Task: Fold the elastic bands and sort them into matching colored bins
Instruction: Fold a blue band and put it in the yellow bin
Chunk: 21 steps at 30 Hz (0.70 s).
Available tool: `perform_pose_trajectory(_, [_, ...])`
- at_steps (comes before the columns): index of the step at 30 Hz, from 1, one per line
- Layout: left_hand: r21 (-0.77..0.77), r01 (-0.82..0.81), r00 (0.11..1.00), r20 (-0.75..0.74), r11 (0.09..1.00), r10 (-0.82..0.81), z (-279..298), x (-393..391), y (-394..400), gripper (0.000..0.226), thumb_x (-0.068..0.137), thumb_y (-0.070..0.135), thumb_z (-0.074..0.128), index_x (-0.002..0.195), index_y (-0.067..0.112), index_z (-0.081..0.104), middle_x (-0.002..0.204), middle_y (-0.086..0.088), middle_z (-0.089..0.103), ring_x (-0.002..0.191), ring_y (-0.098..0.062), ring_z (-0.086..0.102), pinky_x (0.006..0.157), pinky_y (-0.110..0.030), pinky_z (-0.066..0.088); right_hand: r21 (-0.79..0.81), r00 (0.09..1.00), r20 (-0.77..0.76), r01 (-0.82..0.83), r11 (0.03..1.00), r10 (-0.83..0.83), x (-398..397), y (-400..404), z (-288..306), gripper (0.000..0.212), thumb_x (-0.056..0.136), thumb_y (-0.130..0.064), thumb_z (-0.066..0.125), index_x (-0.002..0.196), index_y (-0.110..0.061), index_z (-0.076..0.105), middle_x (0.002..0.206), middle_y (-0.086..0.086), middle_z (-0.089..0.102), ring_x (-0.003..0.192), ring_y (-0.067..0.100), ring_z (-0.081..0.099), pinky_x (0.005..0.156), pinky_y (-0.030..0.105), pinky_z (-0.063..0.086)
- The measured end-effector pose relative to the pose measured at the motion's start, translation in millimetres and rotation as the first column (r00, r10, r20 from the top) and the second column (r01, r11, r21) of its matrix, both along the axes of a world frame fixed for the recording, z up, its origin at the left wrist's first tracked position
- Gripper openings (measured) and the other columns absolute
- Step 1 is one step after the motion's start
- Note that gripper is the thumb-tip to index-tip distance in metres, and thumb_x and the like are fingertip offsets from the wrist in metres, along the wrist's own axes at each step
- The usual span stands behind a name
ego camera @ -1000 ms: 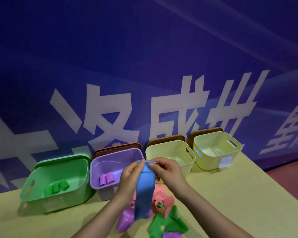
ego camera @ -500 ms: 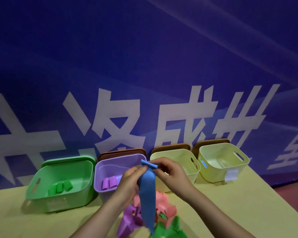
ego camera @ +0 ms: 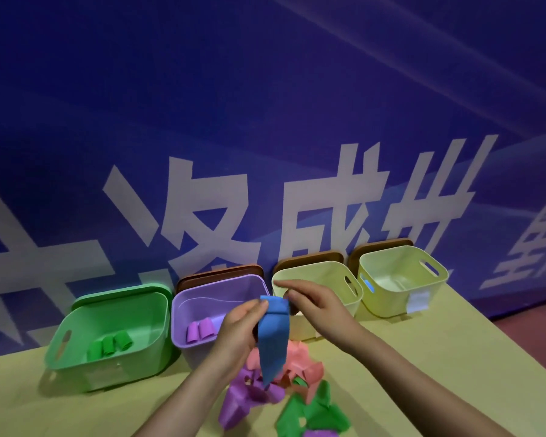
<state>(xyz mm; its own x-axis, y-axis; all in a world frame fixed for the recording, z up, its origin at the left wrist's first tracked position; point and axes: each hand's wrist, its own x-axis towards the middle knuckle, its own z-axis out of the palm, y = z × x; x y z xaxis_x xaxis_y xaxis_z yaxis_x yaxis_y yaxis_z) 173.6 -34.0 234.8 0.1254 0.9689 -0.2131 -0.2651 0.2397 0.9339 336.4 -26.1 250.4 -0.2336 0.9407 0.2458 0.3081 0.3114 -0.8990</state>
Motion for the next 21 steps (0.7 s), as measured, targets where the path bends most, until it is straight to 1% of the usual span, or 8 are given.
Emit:
perform_pose_trajectory(1, [0.036,0.002,0.999,-0.05,0.999,0.0,0,1,-1,0.022,0.097,0.01,0.048,0.097,0.005,0.069,0.091,-0.016,0.073,0.081,-0.023,0.068,0.078,-0.036,0.054,-0.075,0.997,-0.072,0.031,0.997,-0.036,-2,-1,0,0.024,0.098,-0.012,0.05,0.105,-0.026,0.069,0.076,-0.012,0.065,0.07,0.007,0.059,0.071,0.026,0.051])
perform_pose_trajectory(3, [0.109,0.021,0.986,-0.164,0.994,-0.003,-1,4,-2,0.019,0.097,0.014,0.051,0.096,0.009,0.07,0.095,-0.019,0.072,0.087,-0.027,0.066,0.086,-0.046,0.052,-0.151,0.994,-0.083,0.056,0.987,-0.069,-5,-4,-2,0.019,0.096,-0.015,0.055,0.085,-0.019,0.07,0.06,-0.008,0.06,0.058,0.009,0.055,0.061,0.026,0.047])
perform_pose_trajectory(6, [0.16,0.021,0.962,-0.271,0.987,0.024,-4,9,-5,0.018,0.096,0.015,0.054,0.087,0.018,0.069,0.092,-0.017,0.07,0.088,-0.026,0.063,0.083,-0.046,0.051,-0.154,0.991,-0.029,0.122,0.981,-0.128,-4,-7,-7,0.025,0.091,-0.012,0.062,0.067,-0.018,0.064,0.051,-0.006,0.055,0.052,0.011,0.052,0.056,0.024,0.044])
perform_pose_trajectory(9, [0.133,0.028,0.97,-0.245,0.991,0.005,-2,12,-8,0.018,0.095,0.017,0.055,0.083,0.017,0.068,0.081,-0.007,0.067,0.079,-0.018,0.062,0.069,-0.034,0.05,-0.03,0.98,0.095,0.178,0.984,-0.175,-1,-8,-13,0.028,0.089,-0.017,0.065,0.064,-0.028,0.058,0.051,-0.009,0.05,0.052,0.007,0.047,0.054,0.026,0.042])
perform_pose_trajectory(12, [0.176,0.004,0.964,-0.264,0.984,0.043,-7,15,-6,0.018,0.093,0.014,0.058,0.078,0.014,0.068,0.078,-0.009,0.063,0.076,-0.019,0.056,0.068,-0.034,0.045,0.128,0.959,0.211,0.162,0.978,-0.187,0,-9,-17,0.033,0.09,-0.021,0.063,0.063,-0.032,0.048,0.051,-0.009,0.042,0.052,0.008,0.04,0.052,0.021,0.032])
perform_pose_trajectory(16, [0.266,-0.044,0.948,-0.292,0.963,0.124,-11,21,-7,0.023,0.093,0.014,0.059,0.07,0.014,0.062,0.065,-0.004,0.058,0.064,-0.012,0.051,0.061,-0.03,0.041,0.048,0.977,0.057,0.204,0.978,-0.207,-1,-11,-20,0.029,0.092,-0.016,0.061,0.066,-0.027,0.055,0.053,-0.011,0.047,0.053,0.005,0.043,0.054,0.019,0.034])
perform_pose_trajectory(19, [0.31,-0.044,0.942,-0.305,0.95,0.143,-11,24,-6,0.022,0.093,0.019,0.059,0.076,0.005,0.06,0.072,-0.017,0.058,0.064,-0.013,0.051,0.06,-0.029,0.042,-0.08,0.974,-0.103,0.196,0.977,-0.204,-3,-10,-22,0.025,0.094,-0.015,0.059,0.068,-0.017,0.061,0.054,-0.007,0.05,0.053,0.009,0.046,0.054,0.023,0.039])
perform_pose_trajectory(21, [0.339,-0.064,0.926,-0.33,0.938,0.182,-10,24,-1,0.022,0.094,0.019,0.058,0.079,0.004,0.06,0.074,-0.017,0.059,0.064,-0.01,0.051,0.06,-0.027,0.042,-0.161,0.961,-0.196,0.163,0.973,-0.194,-3,-8,-21,0.029,0.096,-0.019,0.056,0.069,-0.01,0.06,0.053,0.001,0.05,0.053,0.013,0.047,0.056,0.025,0.042])
